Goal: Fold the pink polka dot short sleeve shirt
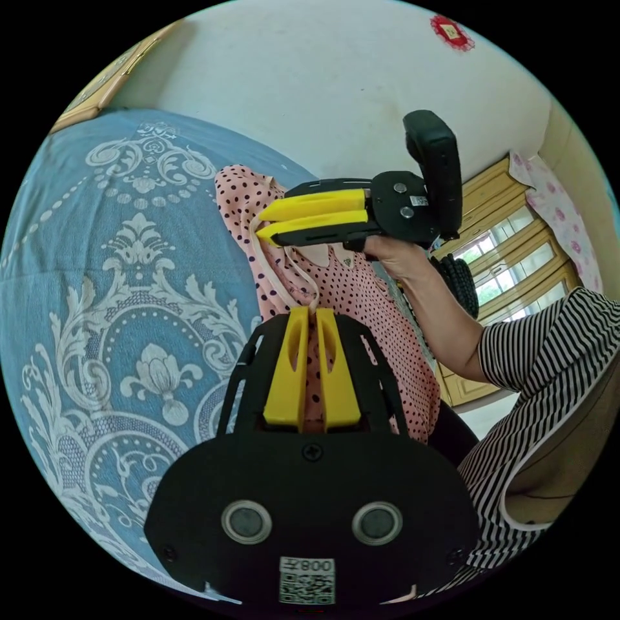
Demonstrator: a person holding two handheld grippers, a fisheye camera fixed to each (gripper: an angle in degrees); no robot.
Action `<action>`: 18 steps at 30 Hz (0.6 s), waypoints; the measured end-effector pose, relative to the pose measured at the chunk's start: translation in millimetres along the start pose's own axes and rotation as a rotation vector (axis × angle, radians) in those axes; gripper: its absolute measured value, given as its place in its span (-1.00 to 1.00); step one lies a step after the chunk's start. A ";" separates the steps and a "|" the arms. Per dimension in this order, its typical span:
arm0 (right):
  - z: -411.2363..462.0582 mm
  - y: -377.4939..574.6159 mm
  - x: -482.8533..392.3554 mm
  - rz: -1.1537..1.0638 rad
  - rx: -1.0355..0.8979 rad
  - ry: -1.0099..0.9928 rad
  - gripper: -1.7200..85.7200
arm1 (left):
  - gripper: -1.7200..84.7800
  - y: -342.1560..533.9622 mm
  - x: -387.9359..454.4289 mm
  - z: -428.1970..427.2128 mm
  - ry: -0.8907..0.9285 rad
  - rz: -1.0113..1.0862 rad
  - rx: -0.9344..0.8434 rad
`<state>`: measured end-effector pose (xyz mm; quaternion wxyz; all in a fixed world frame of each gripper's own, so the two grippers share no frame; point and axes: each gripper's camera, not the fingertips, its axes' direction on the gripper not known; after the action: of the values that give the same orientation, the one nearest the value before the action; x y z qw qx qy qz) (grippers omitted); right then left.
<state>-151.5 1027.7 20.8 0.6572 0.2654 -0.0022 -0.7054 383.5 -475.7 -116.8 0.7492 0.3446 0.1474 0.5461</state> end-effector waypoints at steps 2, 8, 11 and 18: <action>-4.9 -0.1 -14.9 -0.050 0.013 0.061 -0.80 | -0.91 1.5 -4.0 2.1 0.012 -0.005 0.007; 0.5 -1.3 -41.0 -0.164 0.015 0.179 -0.83 | -0.91 3.5 -9.3 9.1 0.014 -0.006 0.009; 9.8 -0.7 -48.6 -0.214 -0.003 0.209 -0.84 | -0.91 5.2 -13.5 11.1 0.021 -0.011 0.015; 13.3 8.4 -39.8 -0.200 0.037 0.257 -0.95 | -0.91 7.2 -17.2 16.9 0.017 -0.007 0.015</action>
<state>-149.0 1058.9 49.9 0.5735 0.3643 0.0953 -0.7275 382.2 -496.4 -102.5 0.7472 0.3447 0.1590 0.5455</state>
